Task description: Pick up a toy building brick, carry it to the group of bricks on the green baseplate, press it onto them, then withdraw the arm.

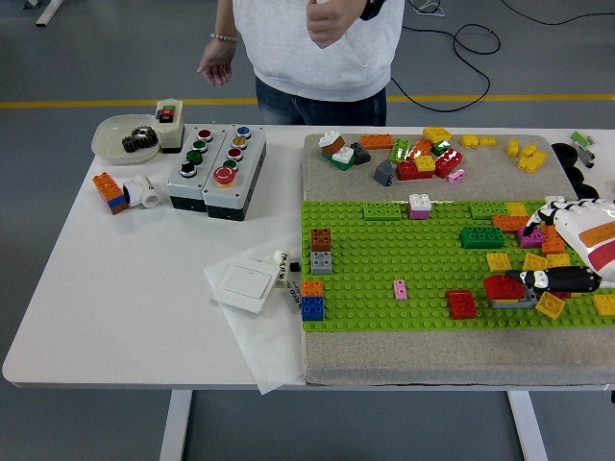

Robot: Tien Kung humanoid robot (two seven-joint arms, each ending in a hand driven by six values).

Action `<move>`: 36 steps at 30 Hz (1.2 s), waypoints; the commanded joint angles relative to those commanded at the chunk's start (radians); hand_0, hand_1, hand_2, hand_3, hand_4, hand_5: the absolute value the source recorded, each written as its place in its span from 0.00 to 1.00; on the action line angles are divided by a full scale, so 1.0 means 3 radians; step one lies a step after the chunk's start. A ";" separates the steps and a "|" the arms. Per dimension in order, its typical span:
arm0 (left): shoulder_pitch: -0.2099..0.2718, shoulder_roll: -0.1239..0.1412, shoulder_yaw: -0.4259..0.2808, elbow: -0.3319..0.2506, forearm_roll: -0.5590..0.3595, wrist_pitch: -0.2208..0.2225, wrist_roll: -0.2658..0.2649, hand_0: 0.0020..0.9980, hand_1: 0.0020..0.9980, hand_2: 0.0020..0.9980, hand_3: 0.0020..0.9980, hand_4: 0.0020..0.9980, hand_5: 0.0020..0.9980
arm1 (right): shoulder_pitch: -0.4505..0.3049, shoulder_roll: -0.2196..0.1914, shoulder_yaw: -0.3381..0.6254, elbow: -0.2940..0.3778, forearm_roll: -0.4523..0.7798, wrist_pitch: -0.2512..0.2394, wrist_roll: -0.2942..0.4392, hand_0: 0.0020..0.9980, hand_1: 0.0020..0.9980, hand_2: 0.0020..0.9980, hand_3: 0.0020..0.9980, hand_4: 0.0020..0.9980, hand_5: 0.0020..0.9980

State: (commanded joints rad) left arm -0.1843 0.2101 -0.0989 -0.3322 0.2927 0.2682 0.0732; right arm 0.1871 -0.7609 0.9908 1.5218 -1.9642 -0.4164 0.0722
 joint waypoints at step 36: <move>0.0084 0.0017 -0.0070 0.0015 0.0099 -0.0018 0.0046 0.74 0.74 0.73 0.58 0.61 0.65 | 0.0025 0.0678 0.0511 -0.0444 0.5035 0.0721 0.0830 0.81 0.78 0.80 0.82 1.00 0.87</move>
State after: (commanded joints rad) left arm -0.1589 0.2153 -0.1200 -0.3278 0.3224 0.2629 0.0871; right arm 0.1946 -0.5574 1.1440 1.3886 -0.4536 -0.1999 0.3212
